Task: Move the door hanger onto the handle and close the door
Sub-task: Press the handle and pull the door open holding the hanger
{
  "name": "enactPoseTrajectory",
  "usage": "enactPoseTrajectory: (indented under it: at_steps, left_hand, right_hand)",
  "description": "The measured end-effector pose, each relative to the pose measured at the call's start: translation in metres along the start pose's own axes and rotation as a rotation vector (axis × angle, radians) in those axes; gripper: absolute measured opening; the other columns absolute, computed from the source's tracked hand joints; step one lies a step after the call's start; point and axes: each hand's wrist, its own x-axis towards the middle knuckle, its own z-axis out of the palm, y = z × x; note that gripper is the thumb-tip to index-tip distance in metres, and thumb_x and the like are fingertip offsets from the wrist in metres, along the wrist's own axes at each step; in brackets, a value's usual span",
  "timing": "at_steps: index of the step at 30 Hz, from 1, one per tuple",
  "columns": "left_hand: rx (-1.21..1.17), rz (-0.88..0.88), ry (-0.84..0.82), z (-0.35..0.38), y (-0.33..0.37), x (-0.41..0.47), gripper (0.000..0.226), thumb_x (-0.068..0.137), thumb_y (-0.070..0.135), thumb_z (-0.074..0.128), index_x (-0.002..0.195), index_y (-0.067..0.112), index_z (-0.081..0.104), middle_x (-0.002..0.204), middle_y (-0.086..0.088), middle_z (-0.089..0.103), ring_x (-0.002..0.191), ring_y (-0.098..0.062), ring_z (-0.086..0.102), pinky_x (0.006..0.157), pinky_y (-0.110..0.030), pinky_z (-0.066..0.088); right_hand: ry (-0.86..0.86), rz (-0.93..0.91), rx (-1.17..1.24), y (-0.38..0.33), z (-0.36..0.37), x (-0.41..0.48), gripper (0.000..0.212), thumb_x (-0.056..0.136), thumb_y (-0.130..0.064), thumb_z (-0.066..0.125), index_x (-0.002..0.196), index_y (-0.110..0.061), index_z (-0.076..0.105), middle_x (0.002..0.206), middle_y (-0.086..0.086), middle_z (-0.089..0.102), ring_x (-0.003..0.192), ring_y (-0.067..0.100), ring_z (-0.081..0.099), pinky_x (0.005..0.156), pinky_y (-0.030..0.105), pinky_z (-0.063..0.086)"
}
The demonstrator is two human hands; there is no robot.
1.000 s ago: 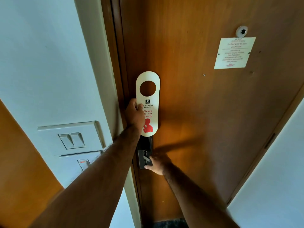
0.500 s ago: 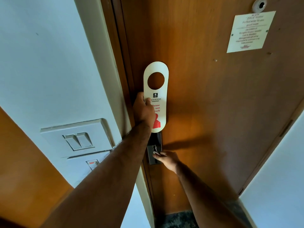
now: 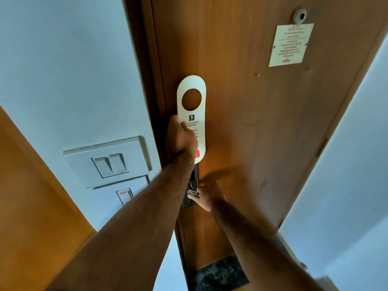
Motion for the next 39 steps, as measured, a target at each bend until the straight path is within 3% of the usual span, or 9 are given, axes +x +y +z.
enactPoseTrajectory:
  at_steps: [4,7,10,13,15,22,26,31,39]
  left_hand:
    - [0.008,0.042,-0.015,-0.012,0.001,-0.015,0.029,0.101,0.026,0.057,0.128,0.017,0.055,0.134,-0.009,0.065,0.112,-0.032,0.070,0.085,-0.047,0.062]
    - [-0.049,0.044,-0.064,-0.022,0.001,-0.025,0.023,0.100,0.026,0.058,0.122,0.021,0.056,0.131,-0.005,0.067,0.111,-0.029,0.070,0.084,-0.043,0.062]
    - [-0.100,0.067,-0.115,-0.029,-0.001,-0.037,0.018,0.100,0.026,0.058,0.118,0.023,0.057,0.131,-0.001,0.067,0.113,-0.026,0.069,0.080,-0.035,0.061]
    - [-0.186,0.085,-0.149,-0.040,0.001,-0.053,0.008,0.101,0.023,0.057,0.108,0.025,0.055,0.126,0.000,0.069,0.108,-0.023,0.070,0.069,-0.014,0.053]
    - [-0.205,0.086,-0.166,-0.047,0.005,-0.064,0.008,0.100,0.023,0.057,0.108,0.026,0.055,0.124,-0.001,0.070,0.104,-0.020,0.069,0.072,-0.016,0.053]
    - [-0.211,0.128,-0.218,-0.071,0.011,-0.095,0.014,0.100,0.023,0.059,0.113,0.017,0.061,0.121,0.001,0.071,0.099,-0.014,0.068,0.078,-0.024,0.058]
    - [-0.248,0.150,-0.283,-0.087,0.016,-0.112,0.011,0.097,0.023,0.064,0.108,0.021,0.065,0.106,0.012,0.073,0.084,0.001,0.069,0.066,-0.010,0.055]
    - [-0.350,0.175,-0.392,-0.101,0.023,-0.132,0.009,0.094,0.022,0.069,0.101,0.026,0.066,0.095,0.022,0.072,0.082,0.008,0.072,0.066,-0.011,0.057]
    - [-0.462,0.198,-0.559,-0.127,0.034,-0.163,0.017,0.088,0.022,0.078,0.102,0.021,0.070,0.094,0.017,0.075,0.086,0.002,0.075,0.067,-0.018,0.060]
  right_hand:
    - [0.041,0.078,-0.042,-0.007,0.006,-0.021,0.074,0.094,-0.078,0.040,0.091,-0.010,0.070,0.103,0.007,0.074,0.105,0.023,0.067,0.110,0.041,0.045]
    - [0.082,0.134,0.002,-0.010,0.012,-0.038,0.086,0.086,-0.085,0.045,0.120,-0.009,0.068,0.130,0.009,0.067,0.132,0.028,0.056,0.121,0.044,0.037]
    - [0.095,0.163,0.040,-0.011,0.012,-0.056,0.114,0.077,-0.094,0.043,0.150,-0.007,0.047,0.155,0.013,0.048,0.150,0.031,0.039,0.128,0.043,0.027]
    - [0.048,0.155,0.037,-0.007,0.008,-0.073,0.129,0.072,-0.100,0.036,0.160,-0.006,0.032,0.167,0.014,0.033,0.158,0.032,0.027,0.131,0.043,0.020]
    - [-0.004,0.145,0.040,-0.003,0.005,-0.085,0.135,0.070,-0.101,0.034,0.166,-0.007,0.018,0.174,0.014,0.017,0.163,0.032,0.014,0.133,0.044,0.013]
    - [-0.044,0.135,0.053,0.006,-0.001,-0.126,0.136,0.068,-0.100,0.044,0.165,-0.008,0.019,0.174,0.014,0.018,0.162,0.032,0.016,0.133,0.045,0.014]
    - [-0.055,0.141,0.048,0.009,-0.003,-0.150,0.136,0.068,-0.099,0.046,0.165,-0.009,0.020,0.173,0.013,0.021,0.161,0.031,0.018,0.133,0.044,0.015]
    - [-0.079,0.192,0.031,0.009,-0.005,-0.178,0.136,0.071,-0.097,0.048,0.167,-0.009,0.011,0.176,0.015,0.012,0.163,0.032,0.010,0.133,0.045,0.009]
    - [-0.070,0.316,0.010,0.003,-0.004,-0.234,0.137,0.073,-0.098,0.040,0.167,-0.003,0.008,0.175,0.020,0.004,0.163,0.036,0.000,0.131,0.044,0.001]
